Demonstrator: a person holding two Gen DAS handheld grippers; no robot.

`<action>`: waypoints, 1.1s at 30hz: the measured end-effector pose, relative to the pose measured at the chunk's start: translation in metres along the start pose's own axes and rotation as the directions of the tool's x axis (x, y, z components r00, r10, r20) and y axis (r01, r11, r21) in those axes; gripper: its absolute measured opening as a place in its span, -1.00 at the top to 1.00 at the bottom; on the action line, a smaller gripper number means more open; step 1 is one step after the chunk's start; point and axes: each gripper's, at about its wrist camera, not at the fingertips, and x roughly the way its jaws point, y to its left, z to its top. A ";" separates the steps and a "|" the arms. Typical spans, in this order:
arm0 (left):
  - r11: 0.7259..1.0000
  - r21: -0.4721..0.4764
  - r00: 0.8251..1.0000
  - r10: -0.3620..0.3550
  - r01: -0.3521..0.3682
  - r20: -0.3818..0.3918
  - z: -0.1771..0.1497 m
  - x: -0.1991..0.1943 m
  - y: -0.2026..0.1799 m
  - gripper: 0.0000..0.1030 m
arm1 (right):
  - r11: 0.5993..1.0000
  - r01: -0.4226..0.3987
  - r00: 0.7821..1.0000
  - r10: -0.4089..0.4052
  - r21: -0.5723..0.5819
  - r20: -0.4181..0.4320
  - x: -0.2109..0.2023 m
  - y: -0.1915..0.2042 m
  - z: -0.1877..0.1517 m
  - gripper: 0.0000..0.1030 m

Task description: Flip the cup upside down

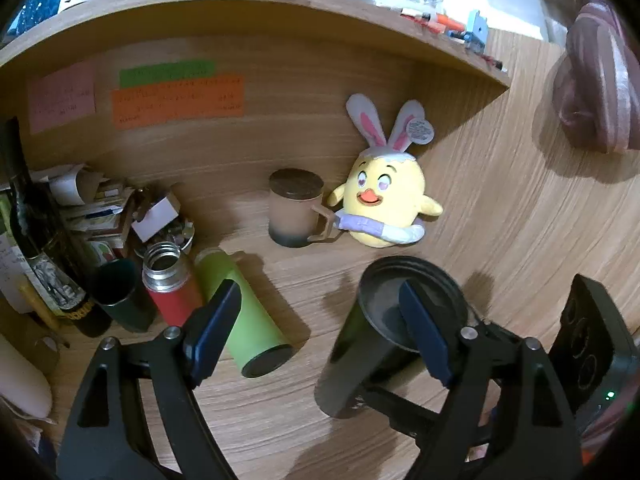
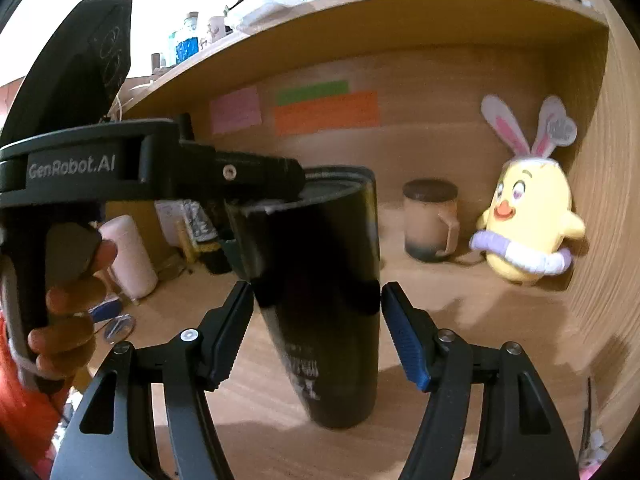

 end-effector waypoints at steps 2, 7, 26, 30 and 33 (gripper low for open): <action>1.000 -0.006 1.000 -0.007 0.008 0.024 -0.001 -0.009 0.000 -0.59 | 1.000 0.000 1.000 0.000 -0.006 -0.005 -0.008 -0.001 -0.002 -0.25; 0.999 0.007 0.990 0.030 -0.031 0.136 -0.017 -0.050 -0.007 -0.59 | 0.999 0.023 0.999 -0.021 -0.042 0.044 -0.040 0.006 -0.005 -0.63; 0.982 -0.013 0.934 0.185 -0.190 0.307 -0.140 -0.145 -0.056 -1.00 | 0.984 0.165 0.963 -0.146 -0.067 0.225 -0.158 0.039 -0.039 -1.00; 0.982 -0.011 0.939 0.185 -0.191 0.290 -0.154 -0.143 -0.062 -1.00 | 0.978 0.187 0.961 -0.163 -0.091 0.226 -0.166 0.050 -0.049 -1.00; 0.975 -0.003 0.935 0.216 -0.224 0.283 -0.163 -0.141 -0.069 -1.00 | 0.978 0.188 0.959 -0.163 -0.090 0.233 -0.172 0.053 -0.055 -1.00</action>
